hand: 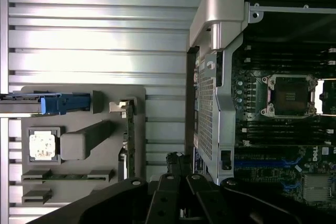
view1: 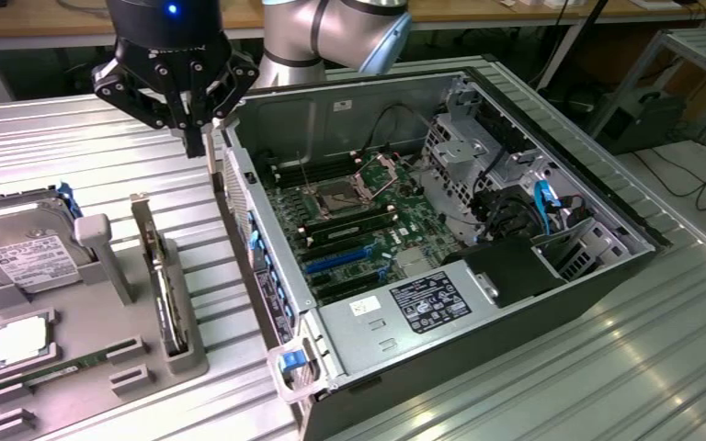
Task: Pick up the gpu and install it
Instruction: 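Reach for the gpu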
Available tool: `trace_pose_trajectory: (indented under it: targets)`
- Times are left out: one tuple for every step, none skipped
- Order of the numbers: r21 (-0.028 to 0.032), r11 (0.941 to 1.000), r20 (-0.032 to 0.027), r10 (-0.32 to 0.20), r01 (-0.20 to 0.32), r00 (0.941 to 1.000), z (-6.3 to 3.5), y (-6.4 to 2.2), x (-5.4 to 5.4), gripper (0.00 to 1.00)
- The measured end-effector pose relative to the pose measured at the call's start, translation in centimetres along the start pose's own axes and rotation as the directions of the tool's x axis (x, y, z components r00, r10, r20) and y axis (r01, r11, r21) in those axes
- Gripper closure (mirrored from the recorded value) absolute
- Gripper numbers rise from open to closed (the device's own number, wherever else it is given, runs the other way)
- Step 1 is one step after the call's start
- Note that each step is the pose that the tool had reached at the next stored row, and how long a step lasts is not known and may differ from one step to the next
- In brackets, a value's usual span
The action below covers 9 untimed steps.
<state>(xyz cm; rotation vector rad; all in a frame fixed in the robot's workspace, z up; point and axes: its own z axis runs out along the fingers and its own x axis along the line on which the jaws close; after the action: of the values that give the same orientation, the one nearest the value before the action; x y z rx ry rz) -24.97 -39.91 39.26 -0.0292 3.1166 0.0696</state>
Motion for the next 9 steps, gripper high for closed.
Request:
trace_pose_trajectory:
  targets:
    - [0.0001,1.0,-0.0002,0.0,0.0,1.0,0.0,0.0,0.0,0.89]
    - [0.0001,1.0,-0.0006,0.0,0.0,1.0,0.0,0.0,0.0,0.89]
    - [0.0001,1.0,-0.0014,0.0,0.0,1.0,-0.01,0.0,0.01,0.89]
    - [0.0001,1.0,-0.0018,0.0,0.0,1.0,-0.01,0.0,0.02,0.89]
    - [0.0,1.0,-0.0021,0.0,0.0,1.0,0.0,0.0,0.04,0.89]
    - [-0.0001,1.0,-0.0024,0.0,0.0,1.0,0.0,0.0,0.08,0.89]
    - [-0.0001,1.0,-0.003,0.0,0.0,1.0,0.0,0.0,0.11,0.89]
    - [0.0,1.0,-0.0034,0.0,0.0,1.0,0.0,0.0,0.15,0.89]
    - [-0.0001,1.0,-0.0038,0.0,0.0,1.0,0.0,0.0,0.19,0.89]
